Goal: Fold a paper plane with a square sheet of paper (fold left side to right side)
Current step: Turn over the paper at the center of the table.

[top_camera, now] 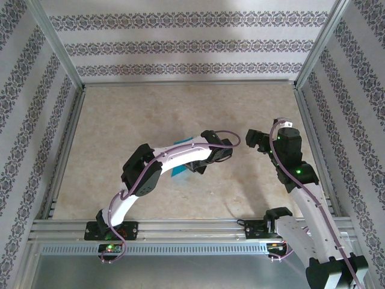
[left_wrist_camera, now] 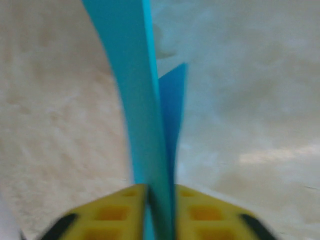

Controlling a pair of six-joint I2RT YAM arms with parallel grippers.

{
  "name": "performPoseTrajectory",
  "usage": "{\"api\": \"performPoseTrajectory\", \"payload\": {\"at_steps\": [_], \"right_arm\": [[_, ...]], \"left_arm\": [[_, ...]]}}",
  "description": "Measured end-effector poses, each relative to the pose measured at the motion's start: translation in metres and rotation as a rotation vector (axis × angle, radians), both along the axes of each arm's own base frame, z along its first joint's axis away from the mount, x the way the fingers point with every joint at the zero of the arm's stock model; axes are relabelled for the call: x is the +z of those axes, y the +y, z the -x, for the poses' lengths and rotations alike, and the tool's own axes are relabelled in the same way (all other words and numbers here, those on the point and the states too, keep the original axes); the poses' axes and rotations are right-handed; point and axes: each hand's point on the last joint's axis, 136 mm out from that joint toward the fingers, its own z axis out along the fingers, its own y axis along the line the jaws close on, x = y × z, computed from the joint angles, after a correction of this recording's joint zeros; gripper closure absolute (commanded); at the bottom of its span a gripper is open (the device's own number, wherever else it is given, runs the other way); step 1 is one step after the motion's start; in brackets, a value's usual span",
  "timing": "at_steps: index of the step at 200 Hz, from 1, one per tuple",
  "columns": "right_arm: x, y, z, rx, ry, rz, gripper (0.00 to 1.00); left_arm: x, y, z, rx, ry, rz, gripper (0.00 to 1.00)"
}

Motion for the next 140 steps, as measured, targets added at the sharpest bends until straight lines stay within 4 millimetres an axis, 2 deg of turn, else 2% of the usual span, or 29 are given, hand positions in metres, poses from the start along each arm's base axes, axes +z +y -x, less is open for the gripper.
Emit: {"api": "performPoseTrajectory", "payload": {"at_steps": [20, 38, 56, 88, 103, 115, 140], "right_arm": [[0.000, 0.001, 0.000, 0.006, 0.002, -0.004, 0.02], [0.000, 0.003, 0.001, 0.015, 0.003, -0.008, 0.02], [-0.001, 0.005, 0.001, 0.025, 0.005, -0.016, 0.01], [-0.009, 0.011, -0.002, 0.054, 0.045, -0.082, 0.02], [-0.018, 0.021, -0.006, 0.092, 0.087, -0.138, 0.02], [-0.026, 0.033, -0.009, 0.138, 0.129, -0.192, 0.08], [-0.043, 0.060, -0.014, 0.232, 0.222, -0.332, 0.24]], "left_arm": [[-0.008, -0.018, 0.005, 0.018, 0.046, 0.098, 0.62], [-0.011, -0.031, 0.007, 0.026, 0.076, 0.175, 0.50], [-0.012, -0.041, 0.008, 0.038, 0.101, 0.263, 0.43], [0.006, -0.047, 0.007, 0.069, 0.107, 0.484, 0.35], [0.025, -0.045, 0.001, 0.088, 0.074, 0.625, 0.34], [0.040, -0.038, -0.007, 0.119, 0.038, 0.748, 0.34], [0.063, -0.005, -0.029, 0.222, -0.074, 0.961, 0.35]]}}
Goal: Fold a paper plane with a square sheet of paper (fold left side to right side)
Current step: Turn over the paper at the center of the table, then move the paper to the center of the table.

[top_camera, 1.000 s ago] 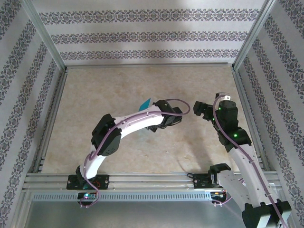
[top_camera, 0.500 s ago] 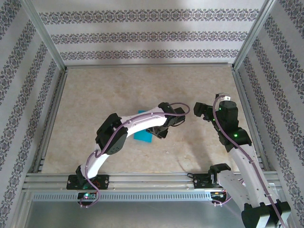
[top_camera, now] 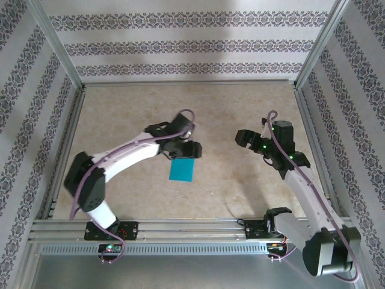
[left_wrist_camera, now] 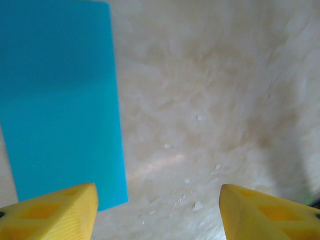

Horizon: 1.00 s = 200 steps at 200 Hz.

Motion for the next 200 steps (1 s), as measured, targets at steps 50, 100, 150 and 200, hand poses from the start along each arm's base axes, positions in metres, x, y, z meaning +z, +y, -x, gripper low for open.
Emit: {"api": "performPoseTrajectory", "payload": {"at_steps": [50, 100, 150, 200], "right_arm": [[-0.039, 0.080, 0.005, 0.177, 0.184, -0.162, 0.57], [-0.106, 0.157, 0.024, 0.282, 0.390, -0.180, 0.90], [-0.138, 0.191, 0.014, 0.291, 0.451, -0.148, 1.00], [-0.156, 0.197, 0.006, 0.283, 0.469, -0.127, 1.00]], "left_arm": [[0.001, 0.067, -0.016, 0.258, -0.092, 0.220, 0.35], [0.012, 0.092, -0.022, 0.361, -0.152, 0.319, 0.34], [0.016, 0.098, -0.022, 0.369, -0.163, 0.341, 0.35], [0.016, 0.102, -0.022, 0.375, -0.166, 0.343, 0.36]]}}
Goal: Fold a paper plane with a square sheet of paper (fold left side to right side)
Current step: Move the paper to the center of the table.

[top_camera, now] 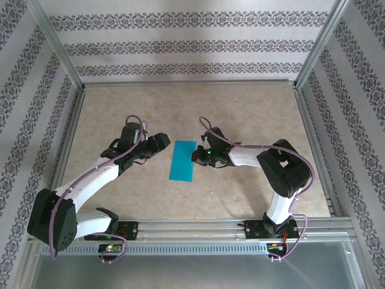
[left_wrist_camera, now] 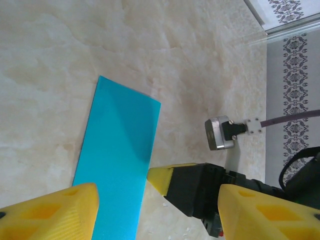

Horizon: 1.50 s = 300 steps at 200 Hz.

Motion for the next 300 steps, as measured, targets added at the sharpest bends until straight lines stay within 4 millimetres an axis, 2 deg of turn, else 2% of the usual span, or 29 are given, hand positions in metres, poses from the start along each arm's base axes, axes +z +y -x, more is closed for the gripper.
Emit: {"api": "performPoseTrajectory", "payload": {"at_steps": [27, 75, 130, 151, 170, 218, 239, 300], "right_arm": [[-0.012, 0.000, 0.001, 0.005, 0.023, 0.019, 1.00], [-0.012, -0.002, -0.001, 0.050, 0.010, 0.044, 1.00], [-0.013, -0.010, 0.001, 0.103, -0.010, 0.068, 1.00], [-0.013, -0.020, 0.003, 0.099, -0.010, 0.075, 1.00], [-0.013, -0.028, 0.005, 0.094, -0.006, 0.083, 1.00], [-0.013, -0.031, 0.006, 0.105, -0.014, 0.090, 1.00], [-0.013, -0.031, 0.006, 0.105, -0.014, 0.091, 1.00], [-0.013, -0.034, 0.007, 0.107, -0.016, 0.093, 1.00]], "left_arm": [[0.000, 0.001, -0.001, 0.001, -0.002, -0.003, 0.39], [-0.004, -0.003, 0.004, -0.037, 0.008, 0.005, 0.46], [-0.045, -0.020, 0.014, -0.108, 0.146, 0.001, 0.51], [-0.062, -0.030, 0.023, -0.137, 0.199, -0.010, 0.51], [-0.075, -0.038, 0.031, -0.166, 0.245, -0.018, 0.55], [-0.119, -0.057, 0.059, -0.251, 0.403, -0.057, 0.59], [-0.126, -0.062, 0.061, -0.268, 0.436, -0.063, 0.59], [-0.127, -0.070, 0.054, -0.283, 0.445, -0.069, 0.61]]}}
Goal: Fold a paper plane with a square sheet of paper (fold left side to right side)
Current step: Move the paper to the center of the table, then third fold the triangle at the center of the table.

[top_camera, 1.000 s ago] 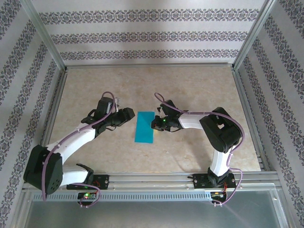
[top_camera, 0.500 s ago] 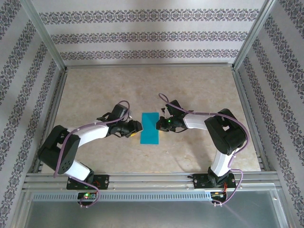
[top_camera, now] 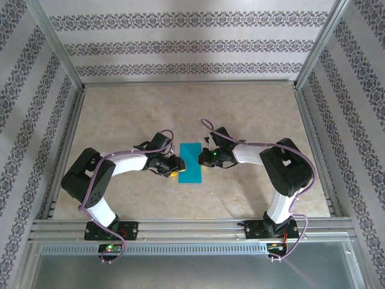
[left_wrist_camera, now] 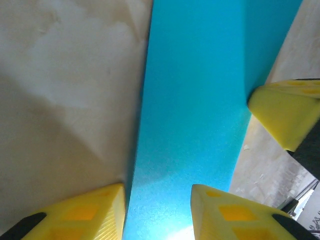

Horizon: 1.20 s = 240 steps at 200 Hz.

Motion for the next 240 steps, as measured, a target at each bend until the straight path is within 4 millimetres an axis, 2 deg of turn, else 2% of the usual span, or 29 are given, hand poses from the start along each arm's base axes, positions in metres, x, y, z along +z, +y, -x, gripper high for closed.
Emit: {"api": "performPoseTrajectory", "payload": {"at_steps": [75, 180, 240], "right_arm": [[0.000, -0.003, 0.000, 0.003, -0.002, -0.002, 1.00], [0.000, -0.003, 0.000, 0.006, -0.004, -0.002, 1.00], [0.000, -0.002, 0.000, 0.006, -0.005, -0.002, 1.00]], "left_arm": [[0.001, -0.002, -0.002, -0.004, 0.003, -0.001, 0.60], [0.001, -0.006, -0.005, -0.029, 0.023, -0.006, 0.62], [0.010, -0.019, -0.018, -0.056, -0.044, 0.022, 0.62]]}}
